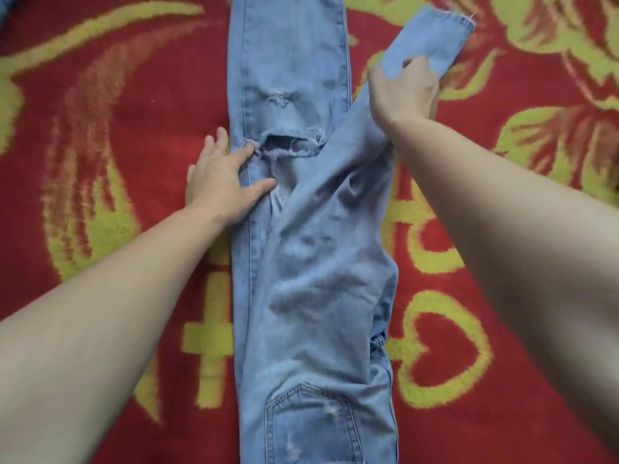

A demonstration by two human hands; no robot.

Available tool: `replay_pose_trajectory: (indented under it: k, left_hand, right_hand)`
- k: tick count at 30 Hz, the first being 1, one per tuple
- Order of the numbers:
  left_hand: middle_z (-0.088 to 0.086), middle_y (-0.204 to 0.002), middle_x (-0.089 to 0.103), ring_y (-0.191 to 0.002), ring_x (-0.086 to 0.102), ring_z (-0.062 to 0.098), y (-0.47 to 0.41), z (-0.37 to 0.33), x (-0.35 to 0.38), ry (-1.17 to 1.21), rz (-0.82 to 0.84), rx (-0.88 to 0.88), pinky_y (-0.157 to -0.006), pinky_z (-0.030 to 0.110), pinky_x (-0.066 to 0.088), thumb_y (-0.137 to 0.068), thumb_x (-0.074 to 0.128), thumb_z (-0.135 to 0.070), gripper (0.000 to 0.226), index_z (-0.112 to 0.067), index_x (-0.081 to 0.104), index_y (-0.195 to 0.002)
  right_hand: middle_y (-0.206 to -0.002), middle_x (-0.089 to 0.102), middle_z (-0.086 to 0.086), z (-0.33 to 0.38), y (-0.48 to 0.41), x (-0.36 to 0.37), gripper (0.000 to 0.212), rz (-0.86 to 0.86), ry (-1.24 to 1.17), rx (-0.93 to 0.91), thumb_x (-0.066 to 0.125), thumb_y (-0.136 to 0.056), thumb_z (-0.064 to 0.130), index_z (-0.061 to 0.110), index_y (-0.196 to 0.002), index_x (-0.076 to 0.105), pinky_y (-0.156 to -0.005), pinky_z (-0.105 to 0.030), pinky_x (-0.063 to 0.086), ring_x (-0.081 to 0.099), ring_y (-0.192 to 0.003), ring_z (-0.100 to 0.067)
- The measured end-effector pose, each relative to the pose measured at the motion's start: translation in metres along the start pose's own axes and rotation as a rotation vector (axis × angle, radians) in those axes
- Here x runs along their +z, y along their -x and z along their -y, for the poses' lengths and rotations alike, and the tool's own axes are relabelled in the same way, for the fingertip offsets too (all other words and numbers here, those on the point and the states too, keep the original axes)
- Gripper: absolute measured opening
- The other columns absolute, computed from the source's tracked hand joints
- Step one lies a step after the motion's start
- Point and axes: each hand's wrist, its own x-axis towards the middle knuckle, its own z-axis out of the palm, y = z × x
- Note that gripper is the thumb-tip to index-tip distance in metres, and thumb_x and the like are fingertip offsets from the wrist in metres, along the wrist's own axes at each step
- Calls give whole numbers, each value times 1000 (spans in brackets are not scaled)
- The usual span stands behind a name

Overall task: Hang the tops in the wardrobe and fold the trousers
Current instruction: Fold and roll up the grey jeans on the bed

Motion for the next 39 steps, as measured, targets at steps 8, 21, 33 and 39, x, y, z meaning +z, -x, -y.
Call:
replay_pose_trajectory:
  k: [8,21,33,39]
  left_hand:
    - [-5,-164,-7,-150,-6,15,-1,12,8,-8,68,43,-114,57,17,-85,50,-70,73,-44,28,-150]
    - [9,-158,-30,-147,-22,30,-12,24,25,-329,79,164,-104,51,26,-90,8,-62,73,-32,-9,-154]
    - [11,-160,-25,-148,-19,32,-18,28,26,-300,63,196,-104,52,25,-96,19,-59,69,-31,-5,-155]
    - [10,-161,-23,-148,-17,31,-20,33,23,-290,65,195,-108,54,22,-97,22,-53,66,-31,1,-156]
  right_hand:
    - [-124,65,-9,13,-32,10,34,-40,40,69,44,-96,27,9,-120,61,-90,-30,42,58,-117,-27]
    - [-72,60,6,125,-23,116,31,166,-169,-523,37,-95,32,27,-71,57,-83,-40,50,57,-77,-21]
    - [-142,51,-19,5,41,76,35,-133,290,-968,52,-98,24,12,-129,62,-108,-48,36,48,-131,-38]
    - [-94,59,-12,-1,119,67,20,89,14,-839,57,-95,16,10,-110,68,-67,-43,51,62,-77,-29]
